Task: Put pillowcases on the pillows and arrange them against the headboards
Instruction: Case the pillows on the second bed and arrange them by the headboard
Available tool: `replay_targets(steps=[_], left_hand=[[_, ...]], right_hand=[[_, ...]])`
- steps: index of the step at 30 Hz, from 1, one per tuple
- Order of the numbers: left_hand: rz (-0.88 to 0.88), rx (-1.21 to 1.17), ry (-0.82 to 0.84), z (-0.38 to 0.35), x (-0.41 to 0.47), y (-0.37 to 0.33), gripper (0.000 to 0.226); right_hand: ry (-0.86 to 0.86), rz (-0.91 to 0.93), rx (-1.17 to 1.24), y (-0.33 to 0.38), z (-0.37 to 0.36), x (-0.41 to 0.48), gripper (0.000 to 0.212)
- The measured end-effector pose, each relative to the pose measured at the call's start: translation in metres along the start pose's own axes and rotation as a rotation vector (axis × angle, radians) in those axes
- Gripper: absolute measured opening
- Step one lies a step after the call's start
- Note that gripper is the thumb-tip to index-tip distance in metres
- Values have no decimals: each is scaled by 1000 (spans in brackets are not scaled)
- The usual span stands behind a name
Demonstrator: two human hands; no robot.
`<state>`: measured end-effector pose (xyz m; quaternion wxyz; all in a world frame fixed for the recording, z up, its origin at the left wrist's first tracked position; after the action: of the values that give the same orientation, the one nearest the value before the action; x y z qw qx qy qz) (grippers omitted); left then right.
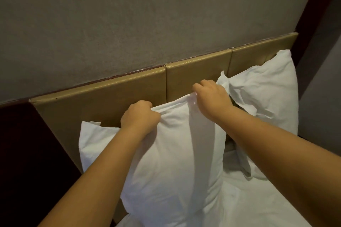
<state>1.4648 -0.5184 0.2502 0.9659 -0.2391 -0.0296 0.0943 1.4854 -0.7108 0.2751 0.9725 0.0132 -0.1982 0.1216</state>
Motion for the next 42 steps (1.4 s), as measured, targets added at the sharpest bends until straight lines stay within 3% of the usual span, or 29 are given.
replay_targets(steps=[5,10,17,22,27,31,37,42], left_hand=[[-39,-37,-8,42,-11,-3,15],[-91,-50,-61,72,-49,0,9],[-249,33,-21,94,-152,4,5],[-261,181,27,94,-237,30,18],[-238,363,214,69,-318,47,33],[-368,369,237,60,-365,37,39],[-555,436,231,50,-401,23,30],[-630,403,224,45,-379,28,29]], right_hand=[[2,-175,47,-16,50,-35,30],[146,-364,140,-10,77,-92,37],[272,-311,56,31,115,-184,18],[282,-274,28,63,151,-254,15],[288,-284,161,94,170,-339,13],[298,-318,183,106,186,-391,12],[369,-431,130,104,203,-429,26],[393,-534,84,94,197,-423,27]])
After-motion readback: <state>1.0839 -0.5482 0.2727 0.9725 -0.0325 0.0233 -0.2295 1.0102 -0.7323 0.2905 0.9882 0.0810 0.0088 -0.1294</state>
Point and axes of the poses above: each hand's wrist, its own x-axis towards the middle knuckle, its own z-axis out of the back of the hand, y = z × x, the point moved 3 cm from there along x, towards the middle knuckle, and after that the axes turned 2 degrees about z, right-handed, at the moved point
